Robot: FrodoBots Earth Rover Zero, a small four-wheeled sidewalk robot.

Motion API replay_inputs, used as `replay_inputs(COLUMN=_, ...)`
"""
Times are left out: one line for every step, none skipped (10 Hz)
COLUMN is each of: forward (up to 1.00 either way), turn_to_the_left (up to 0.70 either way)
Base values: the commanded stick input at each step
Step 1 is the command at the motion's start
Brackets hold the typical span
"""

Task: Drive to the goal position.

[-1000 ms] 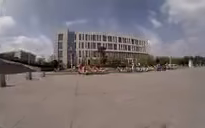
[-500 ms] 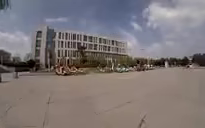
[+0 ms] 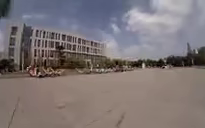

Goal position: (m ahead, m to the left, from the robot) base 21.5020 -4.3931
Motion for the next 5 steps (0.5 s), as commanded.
replay_inputs(forward=0.70, turn_to_the_left=-0.35)
replay_inputs(forward=0.70, turn_to_the_left=-0.18)
replay_inputs(forward=0.70, turn_to_the_left=0.00)
replay_inputs(forward=0.70, turn_to_the_left=0.00)
replay_inputs(forward=0.70, turn_to_the_left=0.00)
